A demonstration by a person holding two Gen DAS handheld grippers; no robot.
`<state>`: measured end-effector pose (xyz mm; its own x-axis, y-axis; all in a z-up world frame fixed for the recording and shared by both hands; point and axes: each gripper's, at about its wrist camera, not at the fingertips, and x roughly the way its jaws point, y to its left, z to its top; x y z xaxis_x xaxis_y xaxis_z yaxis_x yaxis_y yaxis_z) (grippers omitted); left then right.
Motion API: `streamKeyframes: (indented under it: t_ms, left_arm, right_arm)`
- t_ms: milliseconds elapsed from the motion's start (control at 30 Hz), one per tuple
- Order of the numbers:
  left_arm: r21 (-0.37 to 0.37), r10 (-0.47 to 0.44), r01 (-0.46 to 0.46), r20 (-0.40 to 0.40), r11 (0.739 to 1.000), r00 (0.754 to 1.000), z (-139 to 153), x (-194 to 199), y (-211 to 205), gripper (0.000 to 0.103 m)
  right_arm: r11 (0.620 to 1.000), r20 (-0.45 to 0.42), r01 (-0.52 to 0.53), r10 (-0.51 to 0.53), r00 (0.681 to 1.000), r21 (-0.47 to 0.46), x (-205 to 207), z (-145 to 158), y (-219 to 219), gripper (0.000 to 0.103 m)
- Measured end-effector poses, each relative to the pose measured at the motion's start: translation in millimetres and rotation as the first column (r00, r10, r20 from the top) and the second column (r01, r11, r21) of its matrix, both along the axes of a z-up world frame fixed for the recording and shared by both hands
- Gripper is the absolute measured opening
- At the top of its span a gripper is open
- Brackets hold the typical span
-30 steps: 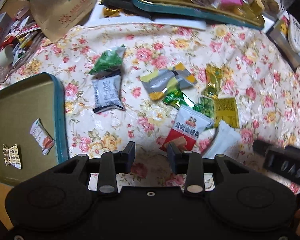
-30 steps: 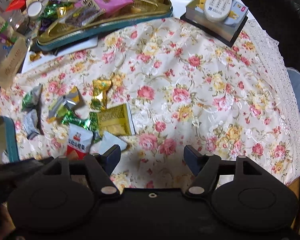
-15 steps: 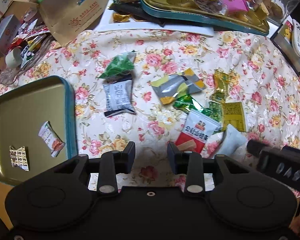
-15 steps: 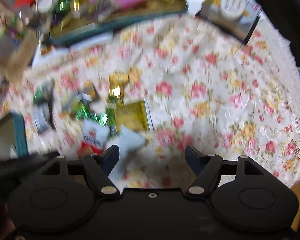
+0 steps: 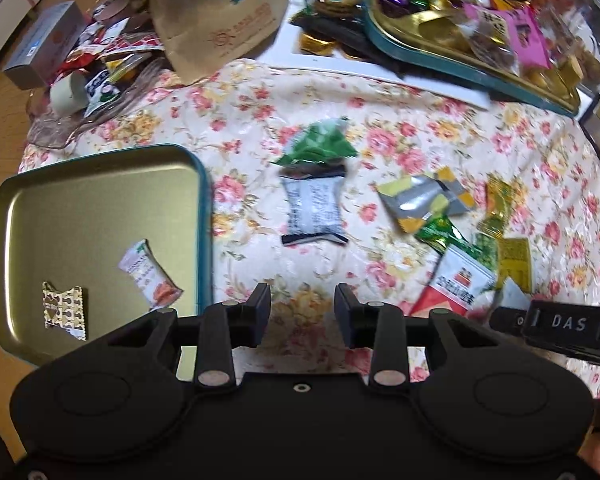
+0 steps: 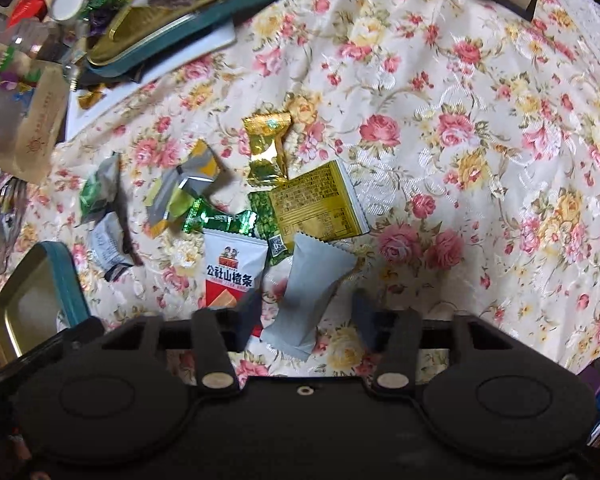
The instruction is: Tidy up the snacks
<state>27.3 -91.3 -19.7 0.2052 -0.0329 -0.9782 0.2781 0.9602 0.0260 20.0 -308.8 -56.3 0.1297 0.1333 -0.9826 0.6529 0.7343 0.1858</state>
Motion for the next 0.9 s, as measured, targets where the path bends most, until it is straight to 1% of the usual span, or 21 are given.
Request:
streamKeyframes:
  t_ms: [167, 267, 400, 433, 467, 500, 533, 667, 700, 800, 900]
  left_arm:
    - [-0.022, 0.001, -0.001, -0.005, 1.000, 1.000, 1.3, 1.8, 2.6, 0.046]
    - [-0.020, -0.016, 0.016, 0.003, 1.000, 1.000, 1.5, -0.3, -2.5, 0.046]
    - [-0.002, -0.055, 0.055, 0.011, 0.998, 0.998, -2.8, -6.2, -13.7, 0.046]
    - [0.004, -0.066, 0.066, 0.012, 0.998, 0.998, -4.5, -7.9, -16.9, 0.046]
    - [0.008, -0.076, 0.076, 0.010, 0.997, 0.997, -6.5, -9.5, -20.5, 0.046]
    - [0.010, -0.085, 0.085, 0.006, 0.996, 0.996, -8.6, -10.9, -24.0, 0.046]
    - [0.011, -0.092, 0.092, 0.001, 0.996, 0.996, -10.7, -12.0, -27.5, 0.045]
    - [0.014, -0.132, 0.133, -0.013, 0.991, 0.991, -18.9, -18.1, -47.0, 0.045]
    - [0.012, -0.145, 0.145, -0.016, 0.989, 0.989, -20.4, -19.9, -52.3, 0.045]
    - [-0.007, -0.175, 0.175, -0.038, 0.984, 0.984, -25.8, -25.4, -66.7, 0.045]
    - [-0.016, -0.187, 0.186, -0.062, 0.982, 0.980, -32.0, -29.5, -78.5, 0.045]
  right_arm:
    - [1.000, -0.039, -0.001, 0.001, 0.999, -0.001, 1.9, -16.5, 1.4, 0.046]
    - [1.000, -0.045, 0.008, -0.008, 0.999, 0.006, 1.7, -23.3, 0.7, 0.046]
    - [1.000, -0.032, 0.018, -0.018, 0.999, 0.003, 1.4, -26.9, -2.5, 0.045]
    - [1.000, -0.028, 0.016, -0.016, 0.999, 0.003, 0.7, -26.4, -3.8, 0.034]
    - [1.000, -0.020, 0.010, -0.010, 1.000, 0.009, 0.2, -25.5, -4.6, 0.026]
    - [1.000, -0.019, 0.005, -0.005, 1.000, 0.019, -0.3, -25.0, -5.5, 0.022]
    - [1.000, -0.020, 0.006, -0.005, 1.000, 0.027, 0.1, -24.6, -6.6, 0.022]
    - [1.000, 0.004, 0.011, -0.011, 1.000, 0.016, -8.3, -13.2, -17.7, 0.022]
    - [1.000, 0.016, 0.012, -0.012, 1.000, 0.011, -12.1, -6.2, -21.7, 0.022]
    - [1.000, 0.051, 0.014, -0.014, 0.999, -0.005, -19.0, 7.3, -31.9, 0.022]
    - [0.999, 0.080, 0.022, -0.020, 0.997, -0.026, -27.9, 17.5, -44.6, 0.022]
